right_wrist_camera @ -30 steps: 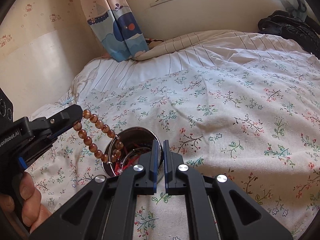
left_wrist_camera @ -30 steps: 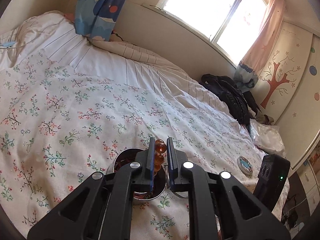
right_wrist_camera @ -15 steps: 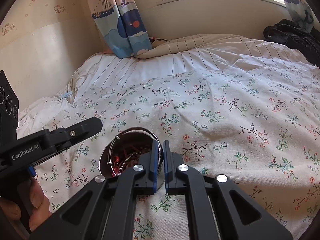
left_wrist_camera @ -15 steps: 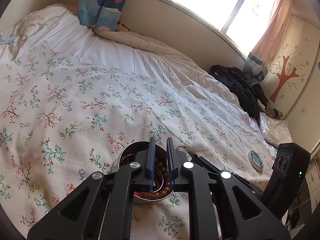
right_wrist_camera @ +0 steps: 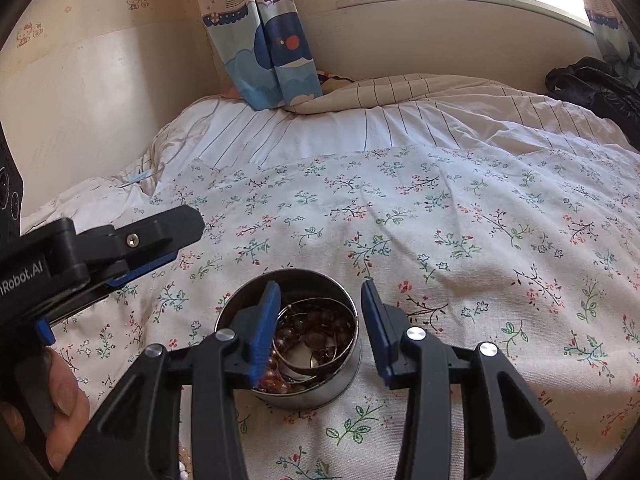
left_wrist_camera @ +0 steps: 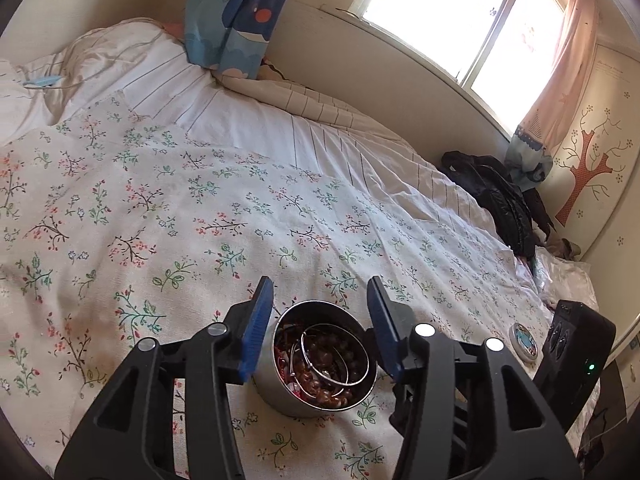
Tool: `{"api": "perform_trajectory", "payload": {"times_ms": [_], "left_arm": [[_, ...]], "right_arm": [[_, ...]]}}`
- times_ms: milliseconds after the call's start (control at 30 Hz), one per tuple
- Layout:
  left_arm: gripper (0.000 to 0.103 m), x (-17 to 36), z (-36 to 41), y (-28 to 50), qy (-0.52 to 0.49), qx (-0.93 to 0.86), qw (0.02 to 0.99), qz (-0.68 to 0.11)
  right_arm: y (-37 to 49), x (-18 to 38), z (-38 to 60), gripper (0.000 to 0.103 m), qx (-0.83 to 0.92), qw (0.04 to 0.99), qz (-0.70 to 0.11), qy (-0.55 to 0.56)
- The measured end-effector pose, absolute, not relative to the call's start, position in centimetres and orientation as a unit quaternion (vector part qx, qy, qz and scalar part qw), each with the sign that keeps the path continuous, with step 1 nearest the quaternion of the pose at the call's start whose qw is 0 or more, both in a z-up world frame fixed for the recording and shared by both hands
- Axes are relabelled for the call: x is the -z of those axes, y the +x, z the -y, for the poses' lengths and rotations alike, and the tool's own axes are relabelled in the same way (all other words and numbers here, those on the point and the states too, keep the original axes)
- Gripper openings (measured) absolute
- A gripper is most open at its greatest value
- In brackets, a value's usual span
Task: Organize jewelry
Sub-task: 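Open both tools to drop the amber bracelet and bangle into the tin, then move both tools to the white pearl and pink bead bracelets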
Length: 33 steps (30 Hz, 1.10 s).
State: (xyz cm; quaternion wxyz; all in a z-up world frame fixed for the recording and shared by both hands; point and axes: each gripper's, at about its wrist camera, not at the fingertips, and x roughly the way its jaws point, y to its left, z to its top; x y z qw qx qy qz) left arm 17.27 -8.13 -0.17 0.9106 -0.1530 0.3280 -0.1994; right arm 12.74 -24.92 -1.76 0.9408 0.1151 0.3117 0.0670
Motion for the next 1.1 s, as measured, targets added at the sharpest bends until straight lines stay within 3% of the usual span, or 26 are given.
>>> {"api": "perform_trajectory", "payload": {"times_ms": [200, 367, 1100], "left_arm": [[0.065, 0.3, 8.9, 16.8, -0.107, 0.166, 0.926, -0.32], [0.079, -0.2, 9.8, 15.9, -0.061, 0.146, 0.941, -0.299], [0.085, 0.3, 9.5, 12.9, 0.003, 0.12, 0.948, -0.294]], "right_arm": [[12.8, 2.0, 25.7, 0.043, -0.052, 0.939, -0.317, 0.122], [12.9, 2.3, 25.9, 0.053, -0.045, 0.938, -0.323, 0.119], [11.1, 5.5, 31.4, 0.072, 0.036, 0.917, -0.339, 0.208]]}}
